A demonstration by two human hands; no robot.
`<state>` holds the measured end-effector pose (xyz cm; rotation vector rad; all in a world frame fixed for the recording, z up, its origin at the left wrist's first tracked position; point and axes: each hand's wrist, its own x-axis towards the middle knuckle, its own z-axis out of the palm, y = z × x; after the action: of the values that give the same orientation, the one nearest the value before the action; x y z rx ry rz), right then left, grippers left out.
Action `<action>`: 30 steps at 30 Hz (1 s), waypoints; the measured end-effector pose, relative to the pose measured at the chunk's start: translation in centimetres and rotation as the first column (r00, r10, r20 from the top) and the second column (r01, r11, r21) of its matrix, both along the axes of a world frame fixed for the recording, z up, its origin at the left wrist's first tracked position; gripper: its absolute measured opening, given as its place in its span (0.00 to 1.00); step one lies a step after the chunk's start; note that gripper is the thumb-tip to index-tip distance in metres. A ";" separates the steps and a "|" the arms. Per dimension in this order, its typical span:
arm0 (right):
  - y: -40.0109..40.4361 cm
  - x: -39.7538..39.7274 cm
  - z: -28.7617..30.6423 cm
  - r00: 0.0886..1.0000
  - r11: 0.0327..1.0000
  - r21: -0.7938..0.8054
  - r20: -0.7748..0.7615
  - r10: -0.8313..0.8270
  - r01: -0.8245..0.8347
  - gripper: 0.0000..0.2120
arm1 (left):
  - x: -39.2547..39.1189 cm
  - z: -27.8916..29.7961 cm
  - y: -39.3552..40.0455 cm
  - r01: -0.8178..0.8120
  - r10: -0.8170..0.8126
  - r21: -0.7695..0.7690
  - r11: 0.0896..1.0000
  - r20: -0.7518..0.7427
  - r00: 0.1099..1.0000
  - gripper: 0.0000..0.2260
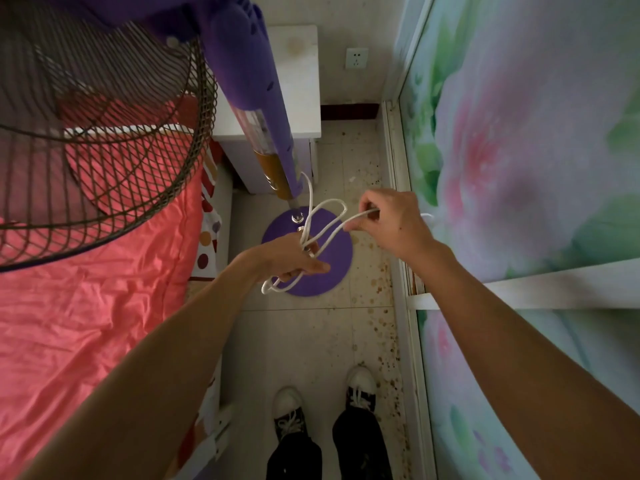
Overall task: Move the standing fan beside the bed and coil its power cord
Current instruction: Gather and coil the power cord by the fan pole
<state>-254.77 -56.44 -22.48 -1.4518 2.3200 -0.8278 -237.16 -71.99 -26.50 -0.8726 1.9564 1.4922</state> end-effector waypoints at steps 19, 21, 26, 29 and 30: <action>5.8 2.9 -6.2 0.640 0.933 0.349 0.699 -0.319 0.084 0.07 | 2.7 -1.6 0.1 -0.473 0.663 0.615 0.631 -0.112 0.740 0.08; 5.0 4.3 -5.8 0.478 0.949 0.302 0.823 -0.307 0.088 0.09 | 2.0 -1.8 1.0 -0.528 0.669 0.569 0.631 -0.054 0.742 0.09; 4.2 6.6 -5.3 0.264 0.955 0.284 0.931 -0.253 -0.084 0.11 | -0.2 -0.3 2.2 -0.501 0.601 0.571 0.650 0.016 0.799 0.15; 4.9 6.7 -5.1 0.306 0.929 0.326 0.915 -0.263 -0.176 0.17 | -0.6 0.3 2.6 -0.491 0.610 0.607 0.624 0.014 0.793 0.14; 5.3 6.6 -5.2 0.380 0.905 0.354 0.891 -0.249 -0.236 0.20 | -0.5 0.2 2.6 -0.502 0.634 0.632 0.591 0.022 0.773 0.14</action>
<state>-248.13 -51.10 -27.68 -0.4724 1.4216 -0.7558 -237.71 -69.39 -26.33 -1.1240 1.1580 2.4973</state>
